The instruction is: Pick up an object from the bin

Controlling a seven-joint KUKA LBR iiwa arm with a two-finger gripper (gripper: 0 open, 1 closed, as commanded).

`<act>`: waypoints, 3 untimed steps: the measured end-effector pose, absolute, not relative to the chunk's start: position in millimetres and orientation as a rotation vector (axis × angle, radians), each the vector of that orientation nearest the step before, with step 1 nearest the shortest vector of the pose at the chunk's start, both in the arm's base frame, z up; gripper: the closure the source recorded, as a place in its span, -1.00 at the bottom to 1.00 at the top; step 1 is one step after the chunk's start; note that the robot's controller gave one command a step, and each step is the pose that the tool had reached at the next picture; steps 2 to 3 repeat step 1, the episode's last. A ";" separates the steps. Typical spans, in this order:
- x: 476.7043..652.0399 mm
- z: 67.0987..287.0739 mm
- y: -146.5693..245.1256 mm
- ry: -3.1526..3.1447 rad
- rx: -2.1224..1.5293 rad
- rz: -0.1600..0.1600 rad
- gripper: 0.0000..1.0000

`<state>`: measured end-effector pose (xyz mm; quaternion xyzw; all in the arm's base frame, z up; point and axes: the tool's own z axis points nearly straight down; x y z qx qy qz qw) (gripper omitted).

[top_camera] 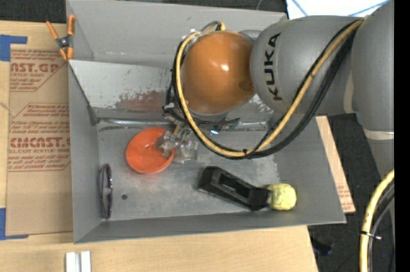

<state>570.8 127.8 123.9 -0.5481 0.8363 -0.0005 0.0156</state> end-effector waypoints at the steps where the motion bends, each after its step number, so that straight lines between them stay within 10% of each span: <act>1: 569.0 93.7 137.3 2.502 -1.851 -0.001 1.00; 3: 569.0 93.7 137.3 2.502 -1.851 -0.001 1.00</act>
Offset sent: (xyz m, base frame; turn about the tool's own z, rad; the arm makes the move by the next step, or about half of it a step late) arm 0.0045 0.0023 -0.0539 0.0571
